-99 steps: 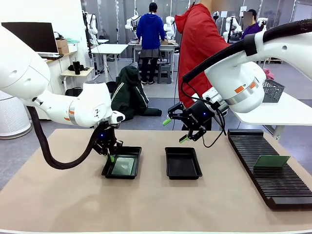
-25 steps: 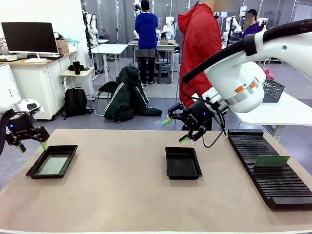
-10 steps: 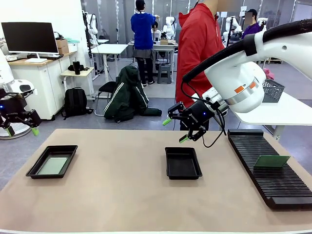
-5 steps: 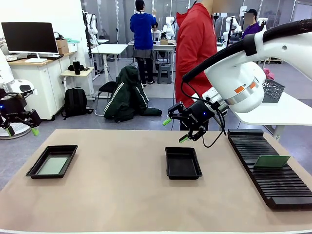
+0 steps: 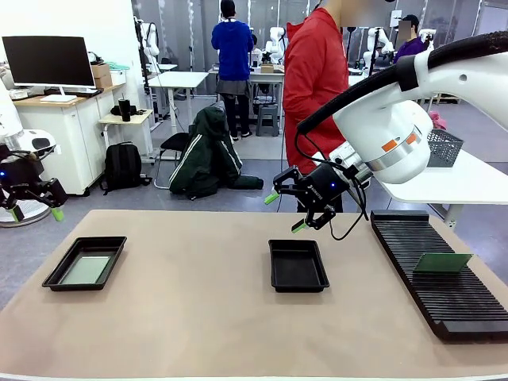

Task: Inspect and transfer BCBs to ESD trays.
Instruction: Pick up the Blank PCB from the PCB Rack and place it in the right ESD tray.

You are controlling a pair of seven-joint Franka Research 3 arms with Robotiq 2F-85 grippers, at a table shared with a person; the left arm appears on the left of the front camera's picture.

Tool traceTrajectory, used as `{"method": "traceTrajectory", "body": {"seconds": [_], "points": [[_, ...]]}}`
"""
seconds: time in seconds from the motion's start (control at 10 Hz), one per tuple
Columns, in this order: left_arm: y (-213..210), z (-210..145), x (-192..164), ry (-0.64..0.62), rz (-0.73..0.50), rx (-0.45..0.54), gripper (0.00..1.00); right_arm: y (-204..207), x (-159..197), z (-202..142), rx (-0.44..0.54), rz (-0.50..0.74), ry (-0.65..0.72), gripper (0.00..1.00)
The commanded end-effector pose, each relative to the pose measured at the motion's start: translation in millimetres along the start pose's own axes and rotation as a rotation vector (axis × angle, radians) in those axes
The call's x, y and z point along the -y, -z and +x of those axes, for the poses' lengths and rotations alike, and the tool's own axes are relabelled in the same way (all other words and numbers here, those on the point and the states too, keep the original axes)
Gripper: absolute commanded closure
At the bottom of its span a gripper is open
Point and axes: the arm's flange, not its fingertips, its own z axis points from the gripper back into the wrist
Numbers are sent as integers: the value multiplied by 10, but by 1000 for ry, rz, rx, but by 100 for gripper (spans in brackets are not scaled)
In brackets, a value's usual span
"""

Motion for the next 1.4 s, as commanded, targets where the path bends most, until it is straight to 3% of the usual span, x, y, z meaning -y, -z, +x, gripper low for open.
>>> {"method": "traceTrajectory", "body": {"seconds": [0.0, 0.4, 0.8, 1.3], "points": [[3, -6, -9, 6, -8, 4, 0, 9, -26, 25, 1, -11, 9, 0], [3, -6, -9, 6, -8, 4, 0, 0, 0, 0, 0, 0, 0, 0], [3, -6, -9, 6, -8, 4, 0, -682, -169, -149, 20, -192, -119, 0], [3, -6, -9, 6, -8, 4, 0, -1882, -57, -186, 5, -440, -343, 0]]}}
